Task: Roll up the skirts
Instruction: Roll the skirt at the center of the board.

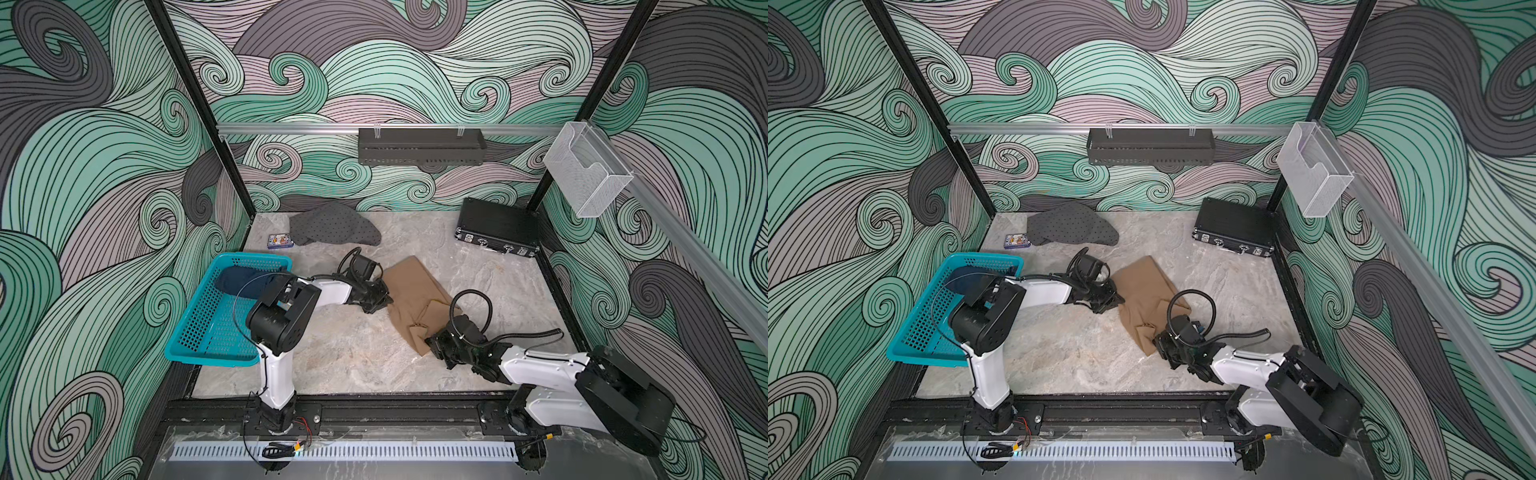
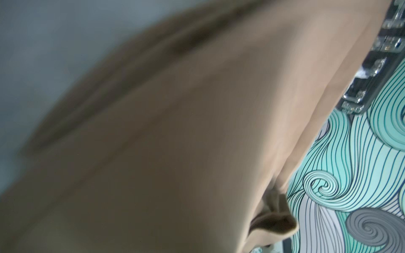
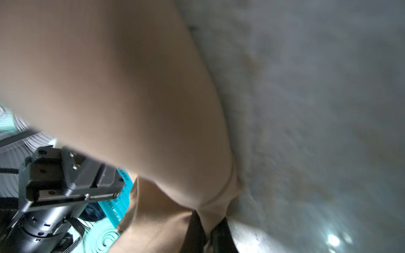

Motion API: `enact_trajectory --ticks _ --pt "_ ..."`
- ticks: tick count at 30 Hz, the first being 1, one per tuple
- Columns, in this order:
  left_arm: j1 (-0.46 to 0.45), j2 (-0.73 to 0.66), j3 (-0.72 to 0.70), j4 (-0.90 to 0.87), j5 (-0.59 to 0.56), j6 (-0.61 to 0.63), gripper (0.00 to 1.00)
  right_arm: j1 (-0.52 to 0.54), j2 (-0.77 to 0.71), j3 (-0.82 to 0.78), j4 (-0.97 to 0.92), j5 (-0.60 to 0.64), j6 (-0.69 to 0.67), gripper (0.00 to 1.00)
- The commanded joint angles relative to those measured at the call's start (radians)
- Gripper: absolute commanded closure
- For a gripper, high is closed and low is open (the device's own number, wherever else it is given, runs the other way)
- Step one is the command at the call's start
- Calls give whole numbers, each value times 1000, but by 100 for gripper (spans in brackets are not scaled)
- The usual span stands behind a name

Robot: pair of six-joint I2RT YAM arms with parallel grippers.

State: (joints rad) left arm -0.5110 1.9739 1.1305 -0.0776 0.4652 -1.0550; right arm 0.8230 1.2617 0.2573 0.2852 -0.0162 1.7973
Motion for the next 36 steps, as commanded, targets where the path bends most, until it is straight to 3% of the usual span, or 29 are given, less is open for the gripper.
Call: enact_trajectory --ticks 1,2,4,7,11,14,16,19,21,24,29,36 --pt "56 80 202 -191 14 150 69 29 36 -12 -170 143 235 100" --pt "70 107 257 -238 21 169 53 29 55 -4 -163 149 266 100" --pt "109 136 344 -363 27 196 37 30 114 15 -111 151 323 100" --pt "155 42 302 -438 4 213 24 30 204 56 -71 147 370 98" --pt "165 -163 175 -537 -7 241 18 20 290 88 14 127 378 97" --pt "154 -307 -1 -400 172 266 11 30 331 97 56 143 394 96" --pt "142 -337 1 -519 191 343 11 30 338 121 28 125 363 92" --pt "125 -349 -94 -392 361 298 13 31 381 108 121 106 342 90" --pt "104 -341 -105 -368 392 271 14 30 422 91 205 91 340 90" --pt "56 -348 -125 -278 371 149 15 31 480 90 276 79 311 90" --pt "7 -343 -171 -206 243 -47 14 31 580 70 418 73 310 92" --pt "-8 -248 -161 -219 249 -99 17 31 606 60 430 67 264 90"
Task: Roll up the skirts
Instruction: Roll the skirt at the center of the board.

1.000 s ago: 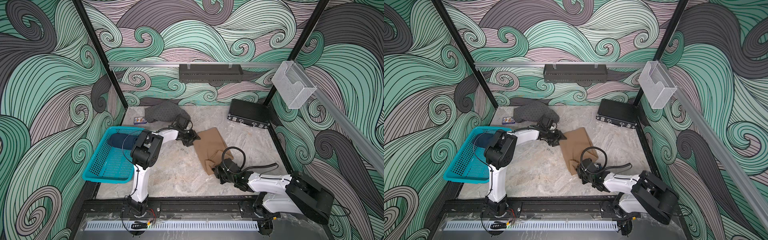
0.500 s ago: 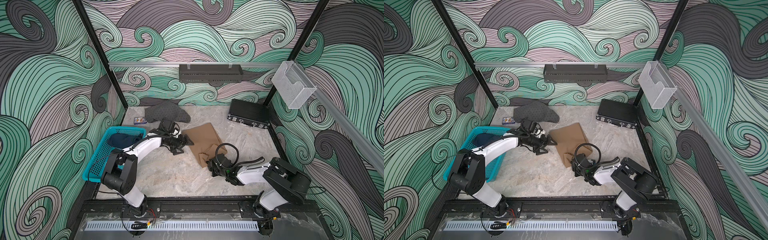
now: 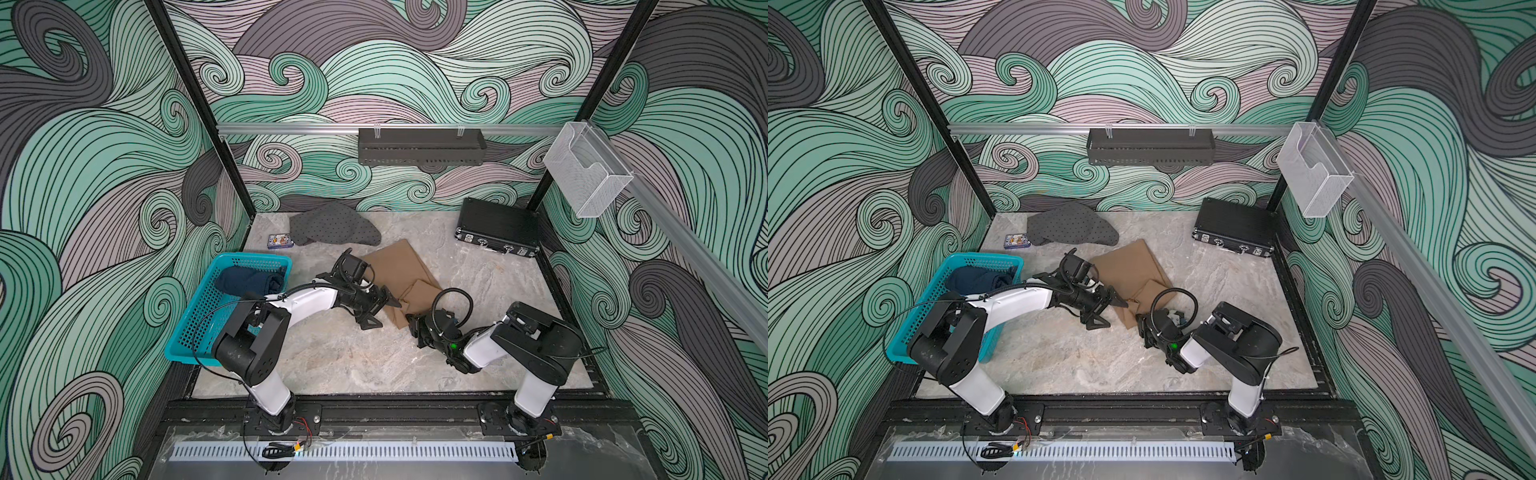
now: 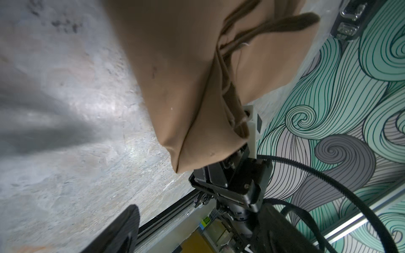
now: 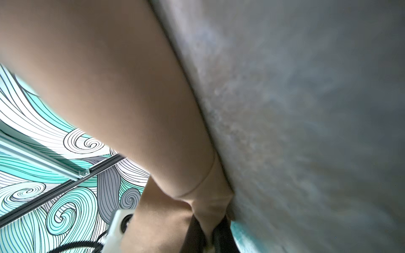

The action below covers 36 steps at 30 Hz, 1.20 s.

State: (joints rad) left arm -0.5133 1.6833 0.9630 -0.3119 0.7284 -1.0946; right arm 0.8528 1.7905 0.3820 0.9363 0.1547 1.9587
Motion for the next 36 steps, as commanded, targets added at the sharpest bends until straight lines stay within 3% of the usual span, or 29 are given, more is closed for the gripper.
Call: enact_trajectory --ticks 1,14,24,27,32,36 --pt "-5 57 8 17 -14 -60 18 2 75 -65 -225 -100 93 90" --pt "-11 238 201 -135 -1 82 19 3 139 -52 -212 -126 61 90" --pt "-10 266 233 -177 -51 140 70 4 109 -38 -287 -120 11 90" --pt "-9 277 249 -203 -81 173 97 5 108 -30 -289 -138 -5 89" --pt "5 251 194 -203 -148 205 100 4 27 -31 -409 -111 -96 74" --pt "26 231 137 -185 -171 231 100 2 -98 -12 -554 -77 -223 54"
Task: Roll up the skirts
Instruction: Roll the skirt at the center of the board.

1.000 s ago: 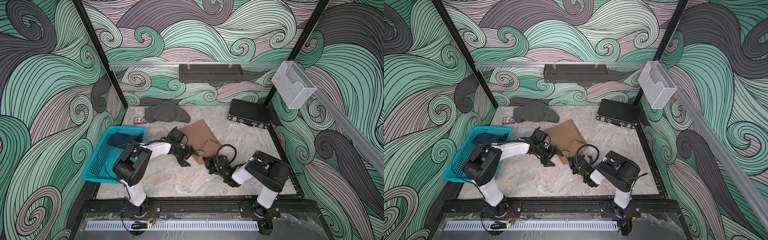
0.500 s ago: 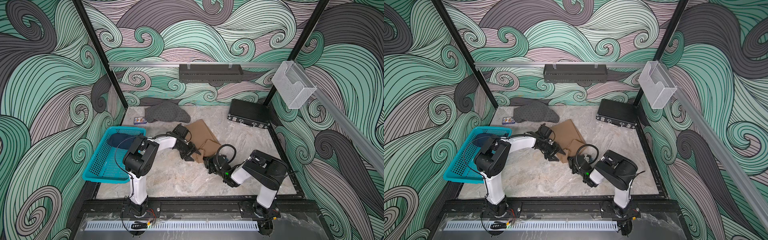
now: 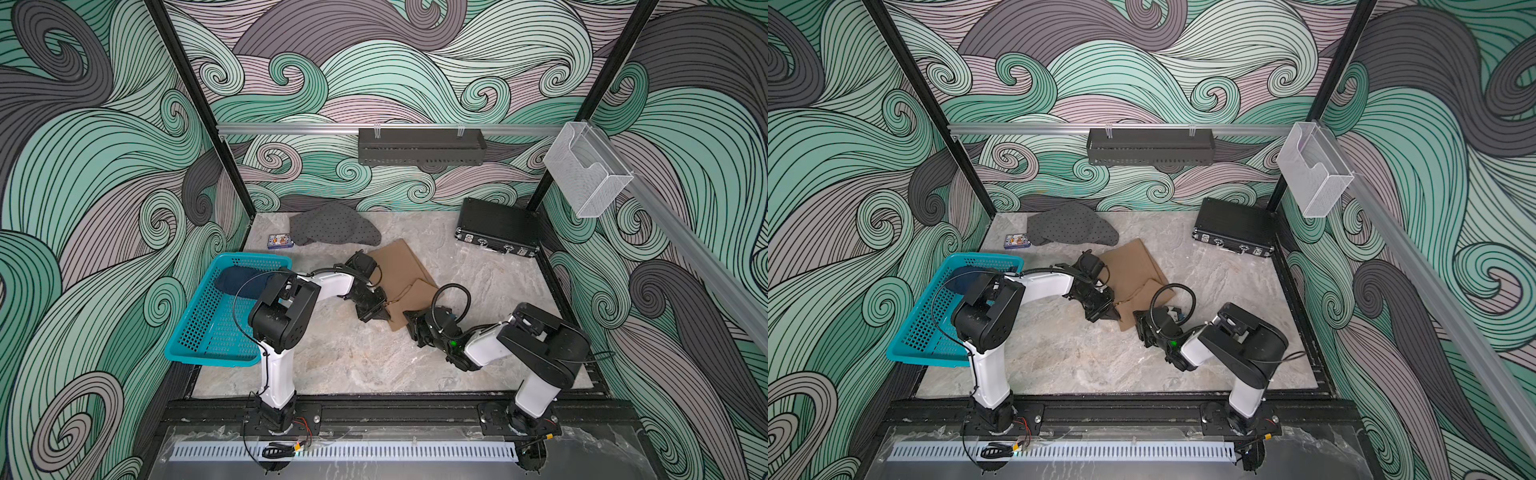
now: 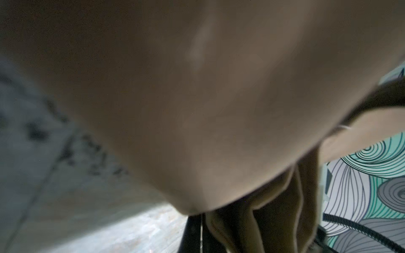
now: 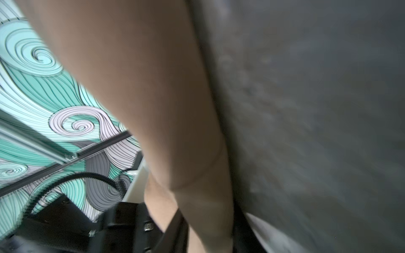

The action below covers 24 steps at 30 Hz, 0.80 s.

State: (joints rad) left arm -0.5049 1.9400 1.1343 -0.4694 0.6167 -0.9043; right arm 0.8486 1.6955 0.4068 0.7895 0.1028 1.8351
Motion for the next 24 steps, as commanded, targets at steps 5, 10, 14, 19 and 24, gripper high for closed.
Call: enact_trajectory --ticks 5,10,14,19,24 --pt "42 -60 -86 -43 -87 73 100 -8 -191 10 -596 -39 -428 32" --pt "100 -47 -49 -195 -67 165 100 -10 -462 42 -790 -49 -778 25" --pt "175 -24 55 -418 -78 324 100 -3 -576 201 -1080 -3 -1189 24" --pt "213 44 168 -608 -174 476 100 52 -514 286 -1119 55 -1546 10" --pt "291 81 154 -606 -187 518 100 225 -318 402 -1117 262 -1917 4"
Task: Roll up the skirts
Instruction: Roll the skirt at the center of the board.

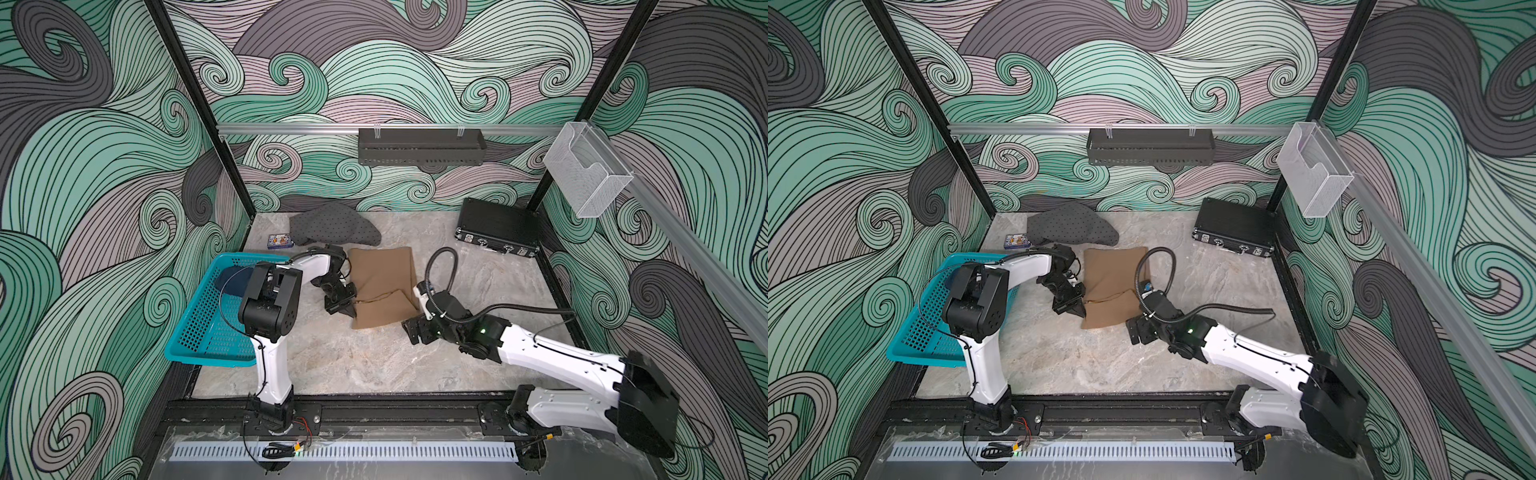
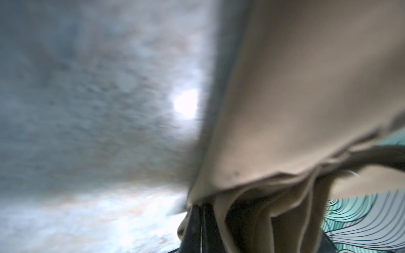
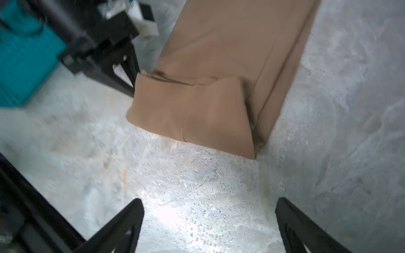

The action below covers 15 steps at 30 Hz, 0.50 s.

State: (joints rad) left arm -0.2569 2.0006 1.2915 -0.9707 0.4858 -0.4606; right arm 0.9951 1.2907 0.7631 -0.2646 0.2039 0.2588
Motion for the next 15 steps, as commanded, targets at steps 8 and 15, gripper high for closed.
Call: enact_trajectory --ticks 8,15 --pt "77 6 -9 -83 -5 74 100 208 274 -58 443 317 -1015 9" --pt "79 8 9 -82 0 63 100 237 447 -57 727 430 -1292 8"
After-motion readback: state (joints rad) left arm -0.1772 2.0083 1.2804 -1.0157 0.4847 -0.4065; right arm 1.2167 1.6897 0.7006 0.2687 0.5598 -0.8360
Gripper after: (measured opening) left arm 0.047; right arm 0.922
